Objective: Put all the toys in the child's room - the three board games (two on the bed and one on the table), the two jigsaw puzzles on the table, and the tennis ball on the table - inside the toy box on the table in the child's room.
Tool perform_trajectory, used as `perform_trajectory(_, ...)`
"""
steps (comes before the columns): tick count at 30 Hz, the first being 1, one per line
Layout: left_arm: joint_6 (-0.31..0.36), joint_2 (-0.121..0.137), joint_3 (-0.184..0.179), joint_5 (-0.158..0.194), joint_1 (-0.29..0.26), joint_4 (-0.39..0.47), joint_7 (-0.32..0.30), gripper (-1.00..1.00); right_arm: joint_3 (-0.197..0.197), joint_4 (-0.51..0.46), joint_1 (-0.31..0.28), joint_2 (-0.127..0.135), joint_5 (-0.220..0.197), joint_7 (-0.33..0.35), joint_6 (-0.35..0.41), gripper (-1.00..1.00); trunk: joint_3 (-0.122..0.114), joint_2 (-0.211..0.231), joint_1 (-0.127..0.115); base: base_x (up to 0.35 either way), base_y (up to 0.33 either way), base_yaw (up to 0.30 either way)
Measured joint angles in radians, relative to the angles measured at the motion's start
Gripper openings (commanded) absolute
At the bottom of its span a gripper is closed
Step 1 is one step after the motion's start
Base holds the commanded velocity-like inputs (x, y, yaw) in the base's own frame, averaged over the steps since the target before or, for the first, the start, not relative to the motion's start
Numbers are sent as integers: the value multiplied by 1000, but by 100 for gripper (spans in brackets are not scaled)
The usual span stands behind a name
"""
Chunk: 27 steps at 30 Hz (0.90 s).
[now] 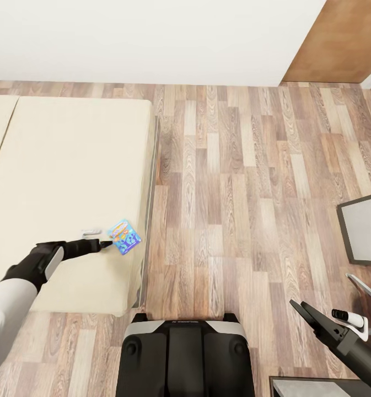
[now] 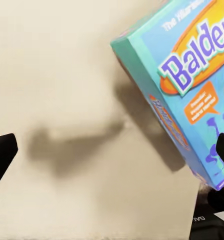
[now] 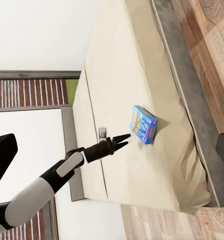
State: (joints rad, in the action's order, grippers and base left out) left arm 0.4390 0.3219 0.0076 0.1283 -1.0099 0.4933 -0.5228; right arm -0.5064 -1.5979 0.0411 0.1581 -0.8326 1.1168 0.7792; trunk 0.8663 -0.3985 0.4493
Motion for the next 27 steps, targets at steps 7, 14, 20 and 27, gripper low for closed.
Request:
perform_trajectory(7,0,67,-2,0,2,-1,-128,100,0,0,0,0,16,-1,0,100,0,0,0,0,0,0)
perform_trajectory(14,16,174,-3,6,14,-15,-456,100,0,0,0,0,24,-1,0,100,0,0,0,0,0,0)
perform_trajectory(20,33,256,-4,9,44,-74,-765,100,0,0,0,-2,26,0,-1,100,0,0,0,0,0,0)
perform_trajectory(27,25,283,-3,10,76,-184,-953,100,0,0,0,-2,26,1,-13,100,-5,0,0,0,0,0)
